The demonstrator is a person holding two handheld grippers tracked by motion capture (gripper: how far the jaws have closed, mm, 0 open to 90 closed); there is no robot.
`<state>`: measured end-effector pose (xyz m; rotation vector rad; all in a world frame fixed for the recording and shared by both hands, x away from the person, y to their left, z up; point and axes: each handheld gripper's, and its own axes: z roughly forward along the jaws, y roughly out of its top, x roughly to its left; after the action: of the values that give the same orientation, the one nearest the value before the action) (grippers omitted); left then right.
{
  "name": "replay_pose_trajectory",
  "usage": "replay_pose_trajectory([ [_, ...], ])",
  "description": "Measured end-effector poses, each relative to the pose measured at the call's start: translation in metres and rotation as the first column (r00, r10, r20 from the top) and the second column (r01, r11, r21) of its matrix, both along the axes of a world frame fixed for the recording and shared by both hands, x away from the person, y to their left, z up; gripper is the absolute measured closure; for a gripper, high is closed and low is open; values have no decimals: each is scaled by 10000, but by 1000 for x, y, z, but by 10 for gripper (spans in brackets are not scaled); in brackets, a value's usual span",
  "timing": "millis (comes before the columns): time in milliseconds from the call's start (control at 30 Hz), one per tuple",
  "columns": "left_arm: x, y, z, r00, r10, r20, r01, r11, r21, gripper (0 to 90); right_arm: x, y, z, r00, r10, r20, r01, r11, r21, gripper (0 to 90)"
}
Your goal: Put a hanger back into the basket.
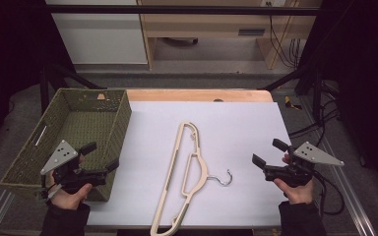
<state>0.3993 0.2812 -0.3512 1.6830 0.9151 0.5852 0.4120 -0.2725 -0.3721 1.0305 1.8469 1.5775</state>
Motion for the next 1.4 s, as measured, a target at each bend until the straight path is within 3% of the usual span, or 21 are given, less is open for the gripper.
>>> replay_pose_trajectory([
  [233, 0, 3, -2, 10000, 47, -48, -47, 10000, -51, 48, 0, 5, 1, 9997, 248, -46, -250, 9991, -335, 99],
  [333, 0, 3, -2, 10000, 58, -11, -58, 10000, -23, 49, 3, 21, 0, 9983, 552, -177, -565, 9949, -831, 132],
  [500, 1, 2, -3, 9999, 89, -56, -89, 9999, -46, 51, 7, 36, -6, 9942, 965, -467, -1015, 9875, -1203, 167],
  [667, 2, -1, -5, 10000, -47, -78, 49, 9998, 214, 52, 16, 62, -22, 9829, 1559, -981, -1721, 9670, -1878, 243],
  [700, 2, -1, -5, 10000, -47, -78, 49, 9998, 214, 52, 16, 62, -22, 9829, 1559, -981, -1721, 9670, -1878, 243],
  [733, 2, -3, -6, 9999, -67, -103, 68, 9998, 166, 52, 20, 69, -30, 9772, 1753, -1194, -1970, 9589, -2044, 272],
  [833, 2, -4, -6, 9999, -113, -125, 116, 9996, 275, 52, 23, 76, -38, 9717, 1874, -1440, -2165, 9502, -2240, 298],
  [900, 3, -6, -7, 9998, -137, -167, 143, 9994, 326, 52, 29, 86, -50, 9615, 2051, -1826, -2458, 9393, -2394, 362],
  [933, 3, -6, -7, 9998, -137, -167, 143, 9994, 326, 52, 29, 86, -50, 9615, 2051, -1826, -2458, 9393, -2394, 362],
  [967, 3, -6, -8, 9997, -151, -174, 156, 9993, 331, 52, 33, 90, -58, 9544, 2124, -2099, -2619, 9331, -2465, 413],
  [1100, 3, -7, -9, 9997, -161, -196, 168, 9992, 361, 52, 36, 96, -68, 9456, 2193, -2405, -2812, 9224, -2647, 470],
  [1133, 3, -7, -9, 9997, -170, -199, 177, 9992, 367, 52, 38, 99, -75, 9380, 2274, -2615, -2991, 9123, -2796, 497],
  [1167, 3, -7, -9, 9997, -165, -196, 172, 9992, 374, 52, 38, 99, -75, 9380, 2274, -2615, -2991, 9123, -2796, 497],
  [1200, 3, -8, -9, 9997, -156, -190, 163, 9992, 377, 52, 39, 102, -81, 9312, 2303, -2824, -3129, 9026, -2956, 527],
  [1400, 4, -10, -11, 9994, -237, -257, 248, 9987, 445, 55, 48, 106, -96, 9136, 2365, -3308, -3444, 8824, -3204, 616],
])
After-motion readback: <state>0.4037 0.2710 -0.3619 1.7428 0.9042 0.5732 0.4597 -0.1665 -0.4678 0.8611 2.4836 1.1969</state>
